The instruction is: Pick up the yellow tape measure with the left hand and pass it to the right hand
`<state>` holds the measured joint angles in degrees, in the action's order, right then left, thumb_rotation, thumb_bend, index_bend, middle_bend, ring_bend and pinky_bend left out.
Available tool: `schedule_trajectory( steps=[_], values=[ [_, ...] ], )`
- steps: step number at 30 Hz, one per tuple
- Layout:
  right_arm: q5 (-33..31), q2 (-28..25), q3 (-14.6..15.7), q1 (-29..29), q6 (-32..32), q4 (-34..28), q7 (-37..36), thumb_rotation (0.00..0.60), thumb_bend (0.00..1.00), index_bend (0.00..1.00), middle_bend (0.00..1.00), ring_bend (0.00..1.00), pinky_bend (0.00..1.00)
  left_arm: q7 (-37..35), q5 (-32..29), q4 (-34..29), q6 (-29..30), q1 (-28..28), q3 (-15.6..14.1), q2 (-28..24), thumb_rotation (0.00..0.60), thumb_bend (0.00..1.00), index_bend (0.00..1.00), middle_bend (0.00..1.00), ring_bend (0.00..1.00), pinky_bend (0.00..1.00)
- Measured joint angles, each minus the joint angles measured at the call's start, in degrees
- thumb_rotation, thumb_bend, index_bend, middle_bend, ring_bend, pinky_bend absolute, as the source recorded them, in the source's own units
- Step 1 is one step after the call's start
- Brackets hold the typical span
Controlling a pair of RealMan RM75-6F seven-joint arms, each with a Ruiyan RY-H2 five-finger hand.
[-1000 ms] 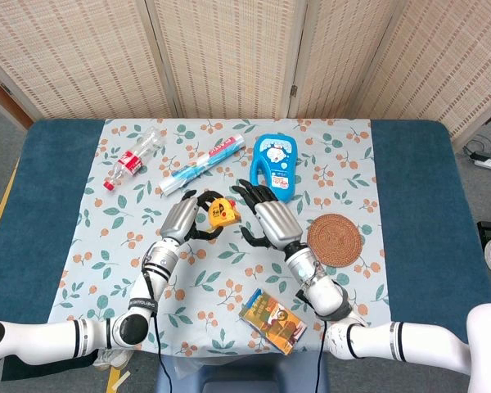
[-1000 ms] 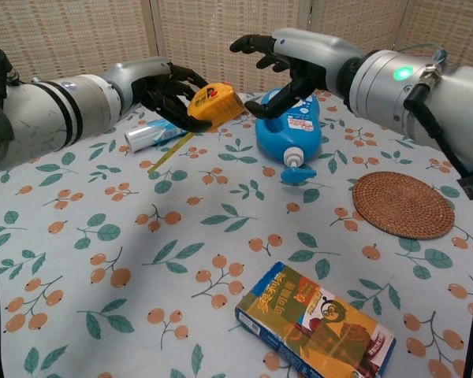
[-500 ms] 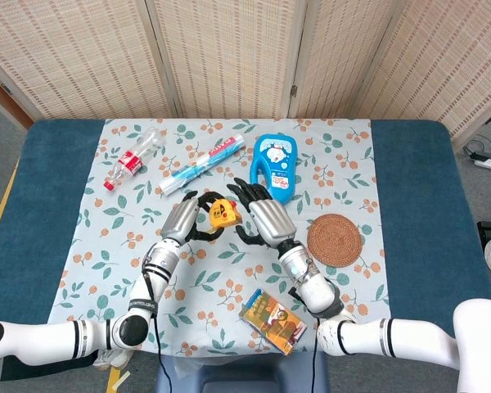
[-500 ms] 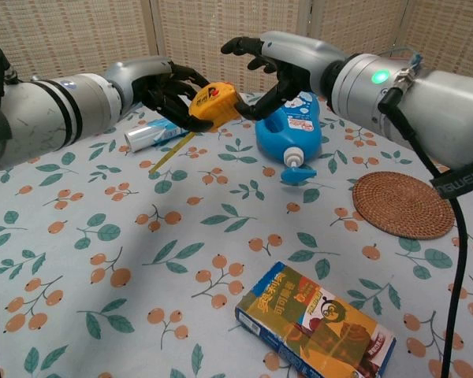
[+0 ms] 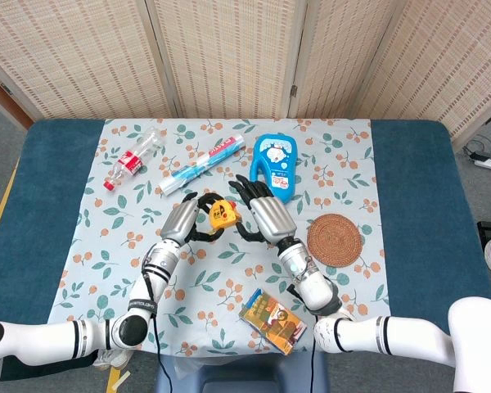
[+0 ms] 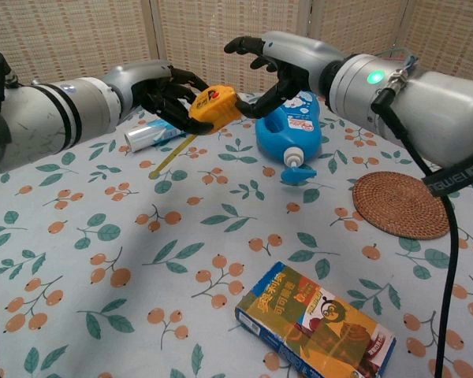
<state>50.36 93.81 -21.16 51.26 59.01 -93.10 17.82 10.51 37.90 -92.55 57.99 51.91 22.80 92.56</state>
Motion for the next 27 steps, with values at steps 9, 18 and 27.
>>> schedule_trajectory(
  steps=[9,18,27],
  values=[
    [-0.3,0.6,-0.1,0.4,1.0,0.9,0.3,0.600,0.49,0.01,0.02,0.08,0.00,-0.6,0.5,0.7,-0.1,-0.2,-0.2,0.3,0.600,0.39,0.52,0.50,0.39,0.09],
    [-0.9,0.6,-0.2,0.4,2.1,1.1,1.0,0.600,0.49,0.08,0.06,0.10,0.00,-1.2,1.0,1.6,-0.3,-0.6,-0.4,0.4,0.600,0.39,0.52,0.51,0.39,0.09],
    [-2.1,1.2,-0.8,0.7,3.3,1.3,2.0,0.600,0.49,0.32,0.11,0.13,0.00,-1.8,1.6,1.9,-0.5,-0.8,-0.3,0.5,0.600,0.39,0.52,0.51,0.39,0.09]
  ],
)
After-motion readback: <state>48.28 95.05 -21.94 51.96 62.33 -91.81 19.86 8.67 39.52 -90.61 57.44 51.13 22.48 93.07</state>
